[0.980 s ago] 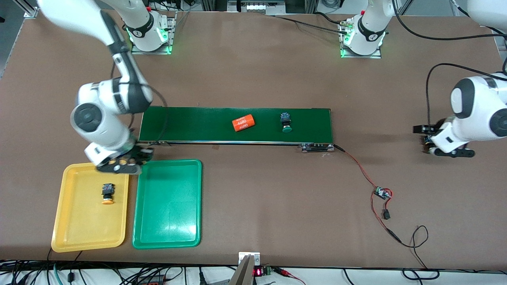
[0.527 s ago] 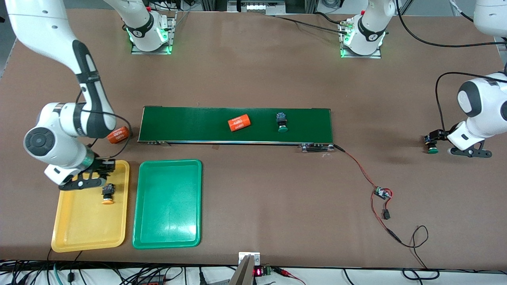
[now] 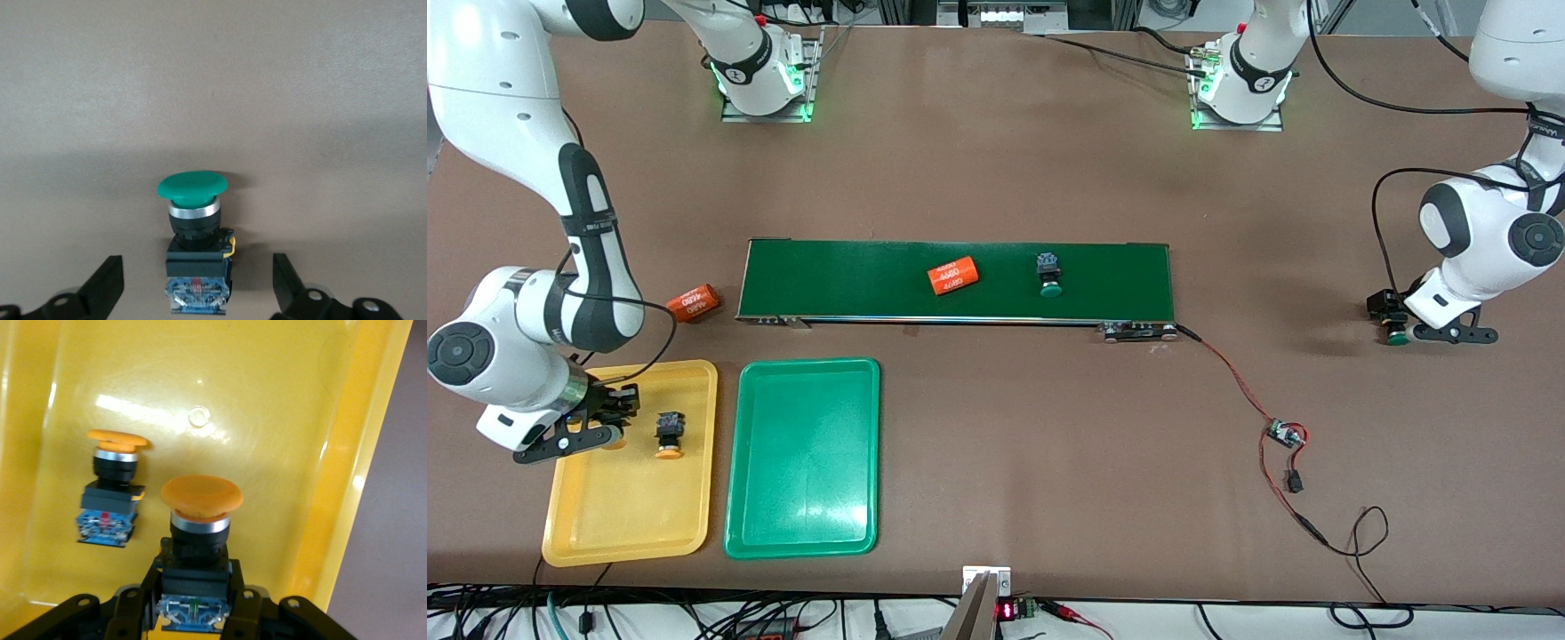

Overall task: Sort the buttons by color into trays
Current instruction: 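Place the yellow button in the yellow tray while the left gripper carries green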

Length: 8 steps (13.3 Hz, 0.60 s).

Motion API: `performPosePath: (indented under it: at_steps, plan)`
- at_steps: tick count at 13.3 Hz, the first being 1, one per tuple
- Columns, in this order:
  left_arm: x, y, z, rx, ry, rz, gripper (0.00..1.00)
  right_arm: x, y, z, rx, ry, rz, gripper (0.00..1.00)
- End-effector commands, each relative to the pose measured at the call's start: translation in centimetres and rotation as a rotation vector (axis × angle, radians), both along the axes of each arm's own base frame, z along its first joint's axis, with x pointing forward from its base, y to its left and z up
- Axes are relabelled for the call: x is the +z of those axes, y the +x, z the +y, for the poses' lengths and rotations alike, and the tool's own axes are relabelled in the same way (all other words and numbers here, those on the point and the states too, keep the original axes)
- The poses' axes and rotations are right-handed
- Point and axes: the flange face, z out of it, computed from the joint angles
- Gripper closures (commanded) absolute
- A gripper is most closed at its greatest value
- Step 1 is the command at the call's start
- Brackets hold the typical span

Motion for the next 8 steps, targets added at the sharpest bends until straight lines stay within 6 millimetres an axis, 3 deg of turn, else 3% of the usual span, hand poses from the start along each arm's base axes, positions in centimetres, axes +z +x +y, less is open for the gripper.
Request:
performPosePath:
  at_steps: [1,4,6,7,8]
  plan:
    - [-0.6,-0.2,0.5,-0.014,-0.008,-0.003,0.26,-1.2,1.0,-0.3,0.036,0.027,-0.025,1.0]
    - [-0.7,-0.4,0.5,-0.013,-0.012,0.007,0.58,-2.8,1.2,-0.9,0.035,0.032,-0.064,0.96]
    - [0.2,0.1,0.1,-0.019,-0.017,0.013,0.71,-3.1,1.3,-1.0,0.062,0.028,-0.079,0.74]
    - [1.0,0.2,-0.2,-0.018,-0.027,0.034,0.74,-3.0,1.3,-1.0,0.059,0.029,-0.081,0.17]
    - [1.9,0.4,-0.4,-0.016,-0.038,0.057,0.74,-2.5,1.2,-0.9,0.053,0.032,-0.079,0.0]
